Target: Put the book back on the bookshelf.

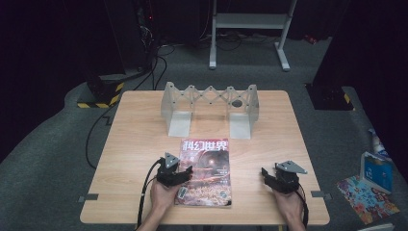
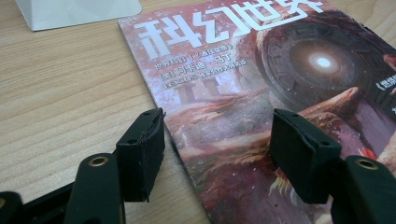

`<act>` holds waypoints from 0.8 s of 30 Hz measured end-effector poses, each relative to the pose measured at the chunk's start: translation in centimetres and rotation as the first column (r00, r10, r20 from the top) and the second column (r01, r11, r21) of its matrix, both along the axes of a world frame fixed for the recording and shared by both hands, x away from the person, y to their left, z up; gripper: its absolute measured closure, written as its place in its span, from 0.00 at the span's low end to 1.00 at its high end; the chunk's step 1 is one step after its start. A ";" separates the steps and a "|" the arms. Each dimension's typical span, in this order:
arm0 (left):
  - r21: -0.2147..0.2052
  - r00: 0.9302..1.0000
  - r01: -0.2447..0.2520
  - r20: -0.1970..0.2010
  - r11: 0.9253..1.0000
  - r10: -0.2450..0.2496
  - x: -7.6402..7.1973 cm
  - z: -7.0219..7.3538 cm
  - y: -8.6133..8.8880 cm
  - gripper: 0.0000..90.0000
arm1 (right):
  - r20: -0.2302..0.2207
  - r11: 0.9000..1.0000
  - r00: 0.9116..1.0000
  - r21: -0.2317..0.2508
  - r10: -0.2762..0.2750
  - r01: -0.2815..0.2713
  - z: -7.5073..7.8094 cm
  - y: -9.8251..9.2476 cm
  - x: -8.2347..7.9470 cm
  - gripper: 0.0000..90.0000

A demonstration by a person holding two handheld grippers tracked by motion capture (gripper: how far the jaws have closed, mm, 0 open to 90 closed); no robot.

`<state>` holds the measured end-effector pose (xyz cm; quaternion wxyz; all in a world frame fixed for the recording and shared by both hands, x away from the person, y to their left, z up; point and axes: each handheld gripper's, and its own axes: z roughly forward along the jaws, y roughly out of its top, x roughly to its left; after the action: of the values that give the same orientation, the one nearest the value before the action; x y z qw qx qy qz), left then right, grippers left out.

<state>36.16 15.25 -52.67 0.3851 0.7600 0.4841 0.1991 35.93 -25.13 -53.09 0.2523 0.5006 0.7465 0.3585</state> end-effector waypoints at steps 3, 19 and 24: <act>-0.007 1.000 0.012 0.002 1.000 -0.012 0.0 -0.1 0.2 0.39 | -0.016 0.999 0.999 0.011 0.039 -0.039 1.0 0.6 -0.2 0.47; -0.039 0.999 0.044 0.010 0.998 -0.044 0.0 -0.4 0.7 0.40 | -0.158 0.977 0.967 0.105 0.199 -0.184 3.5 6.8 0.4 0.49; -0.040 0.999 0.053 0.010 0.998 -0.052 -0.1 -0.4 0.8 0.40 | -0.176 0.973 0.961 0.133 0.211 -0.189 3.3 8.2 0.5 0.49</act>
<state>36.07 16.03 -53.09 0.4075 0.7637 0.4661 0.1826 36.46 -16.89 -49.75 0.1133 0.4679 0.7921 0.3753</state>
